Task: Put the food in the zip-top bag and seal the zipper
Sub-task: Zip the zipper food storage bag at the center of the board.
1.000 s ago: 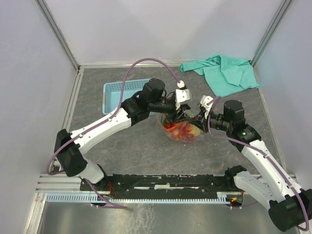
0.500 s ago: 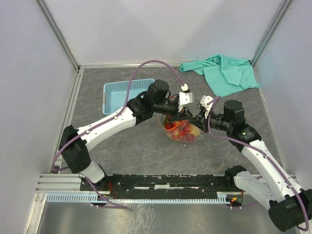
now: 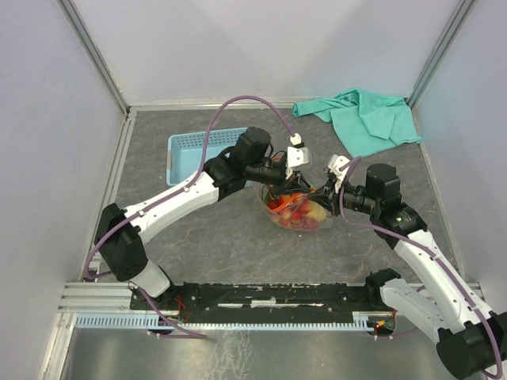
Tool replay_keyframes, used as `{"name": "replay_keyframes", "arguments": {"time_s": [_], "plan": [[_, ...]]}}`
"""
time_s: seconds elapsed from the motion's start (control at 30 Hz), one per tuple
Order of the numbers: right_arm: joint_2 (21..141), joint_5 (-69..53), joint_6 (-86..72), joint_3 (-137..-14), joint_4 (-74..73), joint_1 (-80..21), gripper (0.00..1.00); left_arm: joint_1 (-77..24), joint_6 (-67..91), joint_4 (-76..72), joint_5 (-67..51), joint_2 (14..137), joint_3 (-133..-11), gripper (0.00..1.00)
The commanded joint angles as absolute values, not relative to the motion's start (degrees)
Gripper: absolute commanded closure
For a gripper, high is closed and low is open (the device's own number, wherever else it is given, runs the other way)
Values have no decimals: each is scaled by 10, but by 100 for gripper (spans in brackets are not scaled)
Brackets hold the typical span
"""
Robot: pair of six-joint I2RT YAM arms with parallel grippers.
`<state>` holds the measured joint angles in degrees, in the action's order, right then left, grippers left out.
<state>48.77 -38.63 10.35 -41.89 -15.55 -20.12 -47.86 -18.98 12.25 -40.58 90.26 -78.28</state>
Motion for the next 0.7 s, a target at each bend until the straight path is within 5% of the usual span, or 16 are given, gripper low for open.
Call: {"name": "replay_keyframes", "arguments": {"time_s": [0.0,0.13,0.53,0.67], "plan": [[470,-395,92,-433,-116,-197,98,-473,-162,121,-421,891,-779,83],[468,-396,90,-432,-116,-197,98,-473,-146,104,-429,890,-774,72],[470,-403,84,-426,-110,-197,98,-474,-99,64,-452,900,-774,59],[469,-407,75,-425,-102,-197,98,-474,-92,60,-459,906,-773,65]]}}
